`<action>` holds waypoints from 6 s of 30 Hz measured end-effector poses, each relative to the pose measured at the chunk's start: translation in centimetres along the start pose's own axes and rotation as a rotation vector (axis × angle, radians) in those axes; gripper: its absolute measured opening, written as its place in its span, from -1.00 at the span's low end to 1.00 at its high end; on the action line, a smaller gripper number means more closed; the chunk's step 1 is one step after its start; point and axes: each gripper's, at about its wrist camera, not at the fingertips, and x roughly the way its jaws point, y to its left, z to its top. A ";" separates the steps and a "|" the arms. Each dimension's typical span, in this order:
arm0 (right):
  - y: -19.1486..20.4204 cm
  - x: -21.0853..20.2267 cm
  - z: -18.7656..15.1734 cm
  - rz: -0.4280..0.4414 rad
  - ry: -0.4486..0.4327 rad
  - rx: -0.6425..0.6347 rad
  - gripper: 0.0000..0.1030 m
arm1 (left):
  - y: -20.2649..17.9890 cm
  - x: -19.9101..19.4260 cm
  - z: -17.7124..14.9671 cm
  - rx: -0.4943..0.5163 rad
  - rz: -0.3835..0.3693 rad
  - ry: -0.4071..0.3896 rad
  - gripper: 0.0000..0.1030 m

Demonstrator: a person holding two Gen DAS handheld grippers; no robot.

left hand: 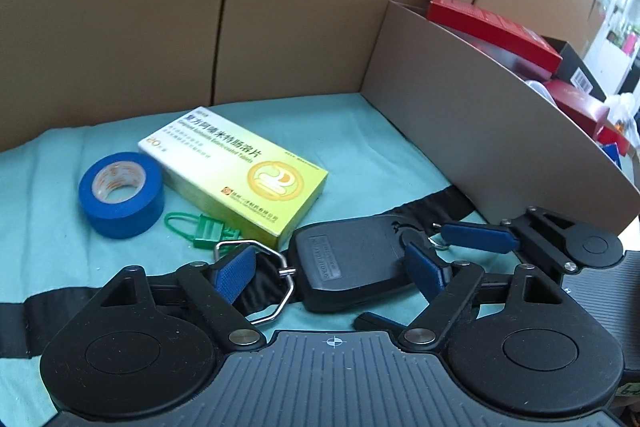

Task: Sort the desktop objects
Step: 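Lower the left gripper onto the black luggage scale and close, then lift the luggage scale with the left gripper over the cardboard box, then open the left gripper to drop the scale into the box, withdraw, then close the left gripper on the blue tape roll while the right grips the yellow box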

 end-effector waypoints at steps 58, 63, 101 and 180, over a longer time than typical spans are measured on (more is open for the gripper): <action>-8.0 -21.0 -0.8 -0.329 -0.424 0.092 0.19 | -21.7 -8.3 6.8 0.217 -0.164 -0.333 0.15; -11.6 -21.7 -0.7 -0.380 -0.437 0.098 0.19 | -25.0 -6.3 8.5 0.249 -0.197 -0.339 0.15; -19.0 -17.9 -3.2 -0.488 -0.367 0.126 0.99 | -28.3 4.2 9.1 0.247 -0.206 -0.207 1.00; 5.1 -3.0 2.1 -0.026 -0.115 0.020 0.99 | 3.9 -6.6 -1.1 -0.162 0.054 -0.158 1.00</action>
